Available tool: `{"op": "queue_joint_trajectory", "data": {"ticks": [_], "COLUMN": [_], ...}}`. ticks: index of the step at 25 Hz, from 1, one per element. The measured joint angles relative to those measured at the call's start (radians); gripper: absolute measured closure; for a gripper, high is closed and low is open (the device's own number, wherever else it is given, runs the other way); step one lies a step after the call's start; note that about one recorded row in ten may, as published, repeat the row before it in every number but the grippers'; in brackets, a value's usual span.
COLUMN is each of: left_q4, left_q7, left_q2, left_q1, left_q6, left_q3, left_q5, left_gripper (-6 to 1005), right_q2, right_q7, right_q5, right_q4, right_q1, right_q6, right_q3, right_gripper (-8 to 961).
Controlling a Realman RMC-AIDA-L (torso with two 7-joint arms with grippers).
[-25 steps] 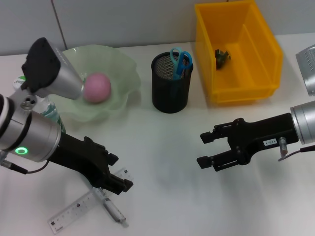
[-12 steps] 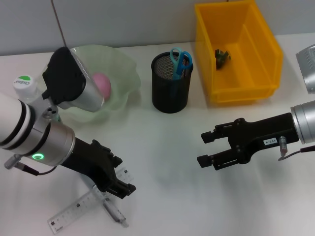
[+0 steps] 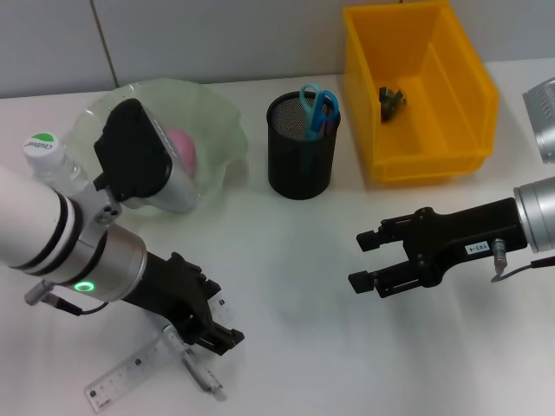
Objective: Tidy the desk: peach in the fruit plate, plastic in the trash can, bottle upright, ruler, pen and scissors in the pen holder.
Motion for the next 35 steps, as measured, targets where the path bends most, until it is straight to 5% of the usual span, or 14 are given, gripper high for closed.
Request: {"op": "queue_joint_trajectory", "data": {"ticks": [35], "left_q4": [-0.057], "left_q7": [0.011], "left_q2": [-0.001], "left_q1": [0.007], "left_q6": [-0.121], "left_q3": [0.074], "left_q5": [0.045], "left_gripper": [249], "right_q2": [-0.005], "right_q7": [0.014], "right_q5": [-0.025], "right_q4": [0.0], "right_q1": [0.008], "right_q6": [0.01], "right_q3": [0.0], "right_gripper": [172]}}
